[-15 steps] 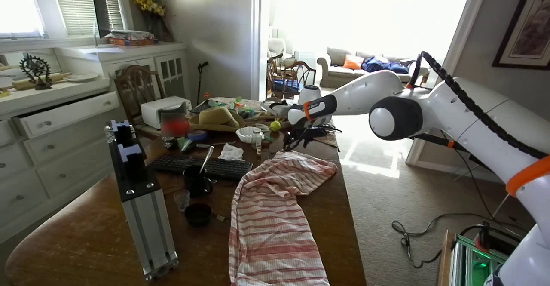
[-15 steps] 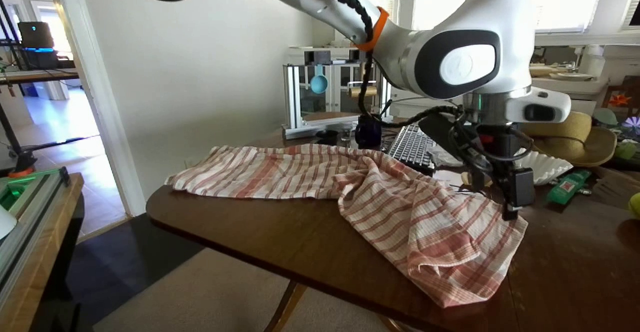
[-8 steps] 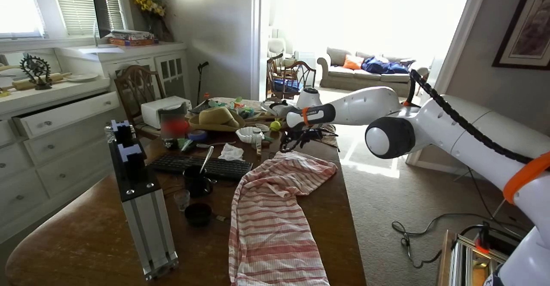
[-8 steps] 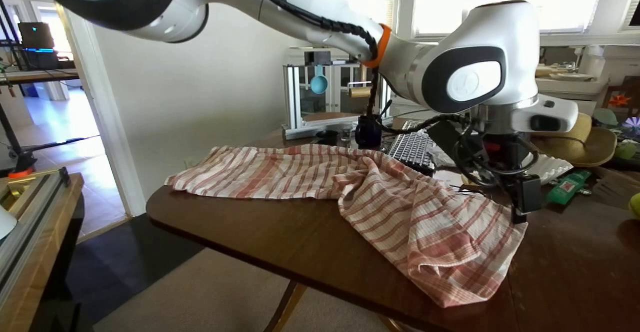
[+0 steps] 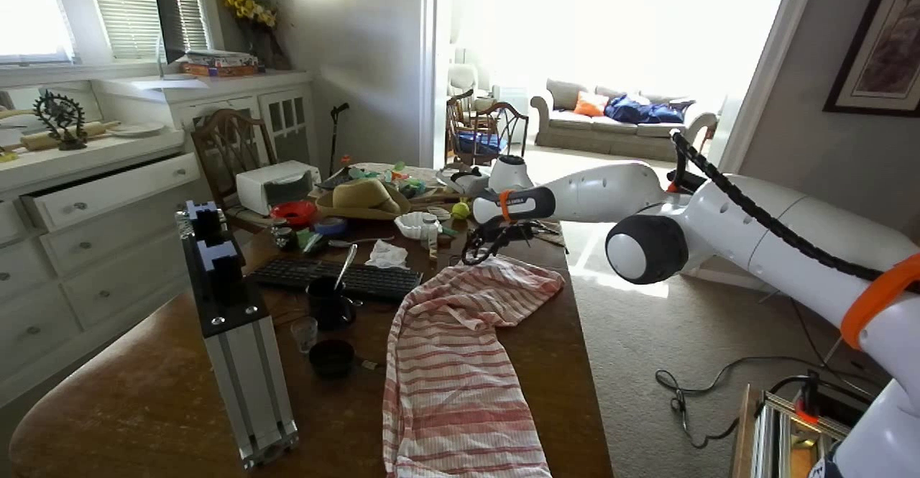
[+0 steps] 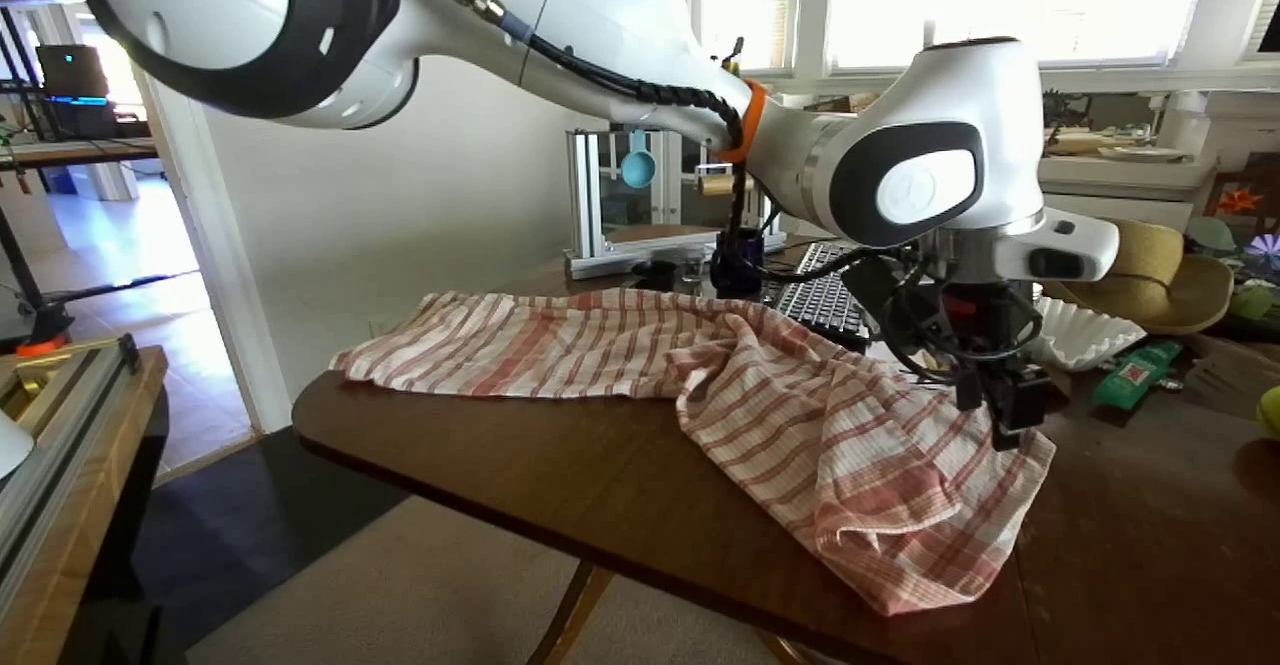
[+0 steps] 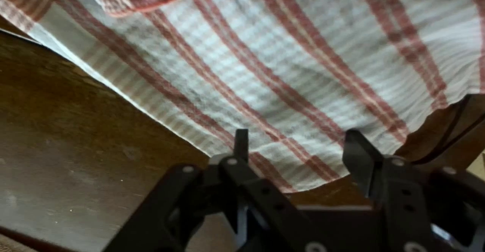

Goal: Move the tablecloth forwards

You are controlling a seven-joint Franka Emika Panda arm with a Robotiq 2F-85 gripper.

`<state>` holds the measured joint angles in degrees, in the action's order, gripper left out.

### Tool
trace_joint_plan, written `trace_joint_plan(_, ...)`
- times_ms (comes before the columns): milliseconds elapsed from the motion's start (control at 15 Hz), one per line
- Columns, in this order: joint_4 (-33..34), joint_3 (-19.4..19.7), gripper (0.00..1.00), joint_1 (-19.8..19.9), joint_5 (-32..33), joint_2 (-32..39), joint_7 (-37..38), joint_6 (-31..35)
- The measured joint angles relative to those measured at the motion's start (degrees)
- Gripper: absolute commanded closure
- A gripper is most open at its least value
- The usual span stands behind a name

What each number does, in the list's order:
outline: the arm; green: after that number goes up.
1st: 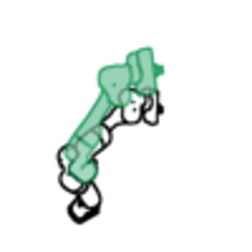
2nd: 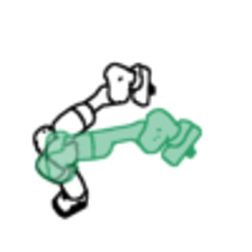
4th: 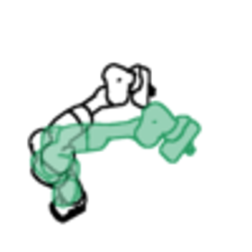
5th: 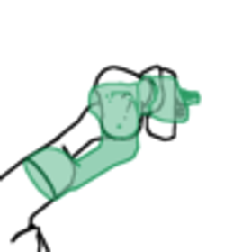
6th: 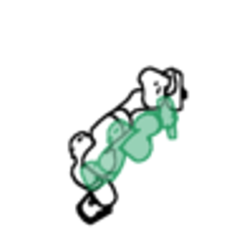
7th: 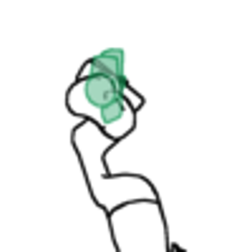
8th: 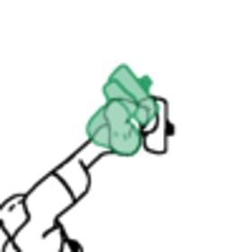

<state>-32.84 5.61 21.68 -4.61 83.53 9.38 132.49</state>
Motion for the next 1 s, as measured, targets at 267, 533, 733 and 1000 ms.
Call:
trace_joint_plan(267,1.9,0.9,0.95,0.0,0.1,1.6,1.2,-1.1)
trace_joint_plan(533,1.8,0.9,1.00,-0.3,0.3,1.5,2.4,-1.0)
trace_joint_plan(733,2.0,0.9,0.99,-1.1,0.3,1.4,3.3,-0.8)
trace_joint_plan(1000,2.1,0.9,0.99,-3.0,0.4,1.4,3.9,3.1)
